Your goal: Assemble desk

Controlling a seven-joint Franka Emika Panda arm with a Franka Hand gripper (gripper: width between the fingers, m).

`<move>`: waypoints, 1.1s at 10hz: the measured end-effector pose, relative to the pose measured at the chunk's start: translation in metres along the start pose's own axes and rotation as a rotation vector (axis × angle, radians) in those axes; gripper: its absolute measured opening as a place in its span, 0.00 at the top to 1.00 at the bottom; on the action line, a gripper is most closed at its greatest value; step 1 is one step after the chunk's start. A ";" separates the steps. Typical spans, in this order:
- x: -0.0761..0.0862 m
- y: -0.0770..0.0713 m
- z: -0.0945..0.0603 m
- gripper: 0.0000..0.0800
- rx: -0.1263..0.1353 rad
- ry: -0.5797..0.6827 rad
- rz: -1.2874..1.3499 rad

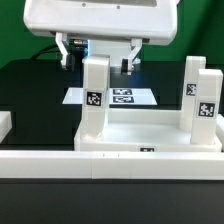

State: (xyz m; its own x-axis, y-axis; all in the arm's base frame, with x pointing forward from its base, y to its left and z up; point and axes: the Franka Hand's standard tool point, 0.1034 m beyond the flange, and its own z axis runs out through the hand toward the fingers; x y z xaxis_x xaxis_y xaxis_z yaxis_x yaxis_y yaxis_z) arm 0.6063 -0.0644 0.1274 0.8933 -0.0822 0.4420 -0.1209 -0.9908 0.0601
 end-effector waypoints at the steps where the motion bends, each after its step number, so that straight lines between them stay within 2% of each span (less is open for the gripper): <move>1: 0.000 0.001 0.000 0.19 -0.001 0.000 0.000; 3: 0.004 0.008 -0.006 0.19 -0.001 0.000 0.001; 5: 0.011 0.010 -0.017 0.19 0.016 -0.017 0.014; 7: 0.009 0.010 -0.015 0.19 0.016 -0.023 0.016; 8: 0.007 0.007 -0.014 0.19 0.028 -0.051 0.018; 9: 0.007 0.008 -0.013 0.19 0.025 -0.048 0.018; 10: 0.001 0.009 -0.007 0.19 0.028 -0.078 0.022; 11: -0.004 0.005 -0.004 0.19 0.055 -0.164 0.033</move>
Offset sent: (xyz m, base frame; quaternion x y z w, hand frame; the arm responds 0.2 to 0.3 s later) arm -0.0054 -0.0115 0.0251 0.0066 -0.0251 -0.0123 0.9996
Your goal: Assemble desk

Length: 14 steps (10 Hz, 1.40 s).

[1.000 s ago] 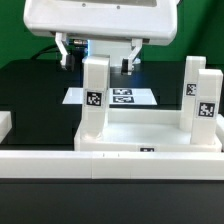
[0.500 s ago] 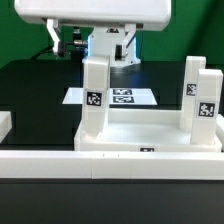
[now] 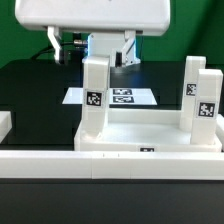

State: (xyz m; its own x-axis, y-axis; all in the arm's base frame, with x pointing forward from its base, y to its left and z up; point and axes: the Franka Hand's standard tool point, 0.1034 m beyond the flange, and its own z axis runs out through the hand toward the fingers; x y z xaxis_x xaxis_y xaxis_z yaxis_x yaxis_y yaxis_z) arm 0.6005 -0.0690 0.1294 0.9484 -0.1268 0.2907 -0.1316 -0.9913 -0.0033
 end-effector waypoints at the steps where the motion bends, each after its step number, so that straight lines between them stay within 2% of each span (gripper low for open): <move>1: 0.001 -0.001 0.001 0.19 0.022 -0.077 0.013; 3: -0.002 -0.007 0.003 0.19 0.057 -0.236 0.019; 5: -0.003 -0.008 0.003 0.19 0.071 -0.360 0.011; 6: -0.003 -0.005 0.004 0.19 0.069 -0.433 -0.004; 7: 0.007 -0.001 0.006 0.19 0.050 -0.412 -0.022; 9: 0.010 0.000 0.005 0.19 0.027 -0.410 -0.061; 11: 0.011 0.002 0.005 0.19 0.029 -0.410 -0.064; 12: 0.010 0.003 0.006 0.34 0.029 -0.410 -0.062; 13: 0.010 0.003 0.006 0.34 0.028 -0.409 -0.063; 14: 0.010 0.003 0.006 0.51 0.030 -0.409 -0.069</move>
Offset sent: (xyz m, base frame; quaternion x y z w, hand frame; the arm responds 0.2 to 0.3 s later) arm 0.0026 0.0030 0.0025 -0.0075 -0.1973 0.0019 0.9803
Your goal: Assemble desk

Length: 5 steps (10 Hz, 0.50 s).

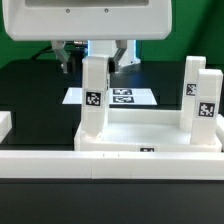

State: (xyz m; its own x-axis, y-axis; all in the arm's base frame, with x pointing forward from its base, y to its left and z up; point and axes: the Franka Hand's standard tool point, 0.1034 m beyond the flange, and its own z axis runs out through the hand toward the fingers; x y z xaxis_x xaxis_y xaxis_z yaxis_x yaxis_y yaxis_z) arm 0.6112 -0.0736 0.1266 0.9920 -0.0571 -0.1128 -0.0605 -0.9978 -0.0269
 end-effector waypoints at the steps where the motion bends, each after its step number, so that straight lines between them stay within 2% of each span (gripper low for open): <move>1: 0.000 0.000 0.000 0.64 0.000 0.000 0.001; 5: 0.000 0.000 0.000 0.64 0.001 0.000 0.033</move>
Offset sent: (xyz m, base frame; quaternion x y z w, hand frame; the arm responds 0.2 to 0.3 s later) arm 0.0000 0.0000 0.0000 0.0000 0.0000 0.0650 0.9979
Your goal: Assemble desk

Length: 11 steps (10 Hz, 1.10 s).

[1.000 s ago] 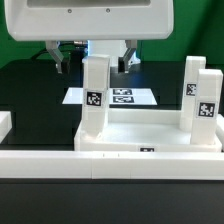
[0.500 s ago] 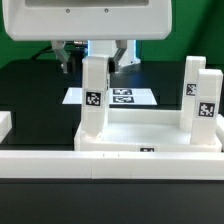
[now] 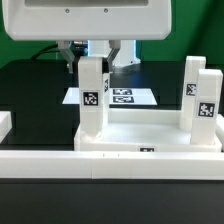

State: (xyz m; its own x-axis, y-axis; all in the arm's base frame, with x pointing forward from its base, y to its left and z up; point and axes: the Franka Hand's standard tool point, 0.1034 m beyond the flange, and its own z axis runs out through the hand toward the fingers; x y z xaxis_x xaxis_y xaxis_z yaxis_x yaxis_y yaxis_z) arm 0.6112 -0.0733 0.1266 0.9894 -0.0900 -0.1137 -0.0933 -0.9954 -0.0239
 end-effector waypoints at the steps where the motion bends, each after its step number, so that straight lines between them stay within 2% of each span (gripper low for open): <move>1: 0.000 0.000 0.000 0.64 0.000 0.000 0.029; 2: 0.000 0.000 0.000 0.64 0.004 0.001 0.105; 4: -0.003 0.002 0.001 0.64 0.029 0.017 0.314; 7: -0.002 -0.001 0.003 0.64 0.033 0.043 0.607; 11: -0.001 -0.005 0.006 0.64 0.050 0.073 0.961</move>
Offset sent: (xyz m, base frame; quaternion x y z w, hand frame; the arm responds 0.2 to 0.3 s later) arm -0.0179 -0.0052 -0.0050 0.0303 0.0158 0.2368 0.9709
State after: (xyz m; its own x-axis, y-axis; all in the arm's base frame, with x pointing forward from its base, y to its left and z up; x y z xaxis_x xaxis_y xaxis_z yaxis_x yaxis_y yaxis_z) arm 0.6102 -0.0685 0.1212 0.4928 -0.8690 -0.0451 -0.8698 -0.4935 0.0044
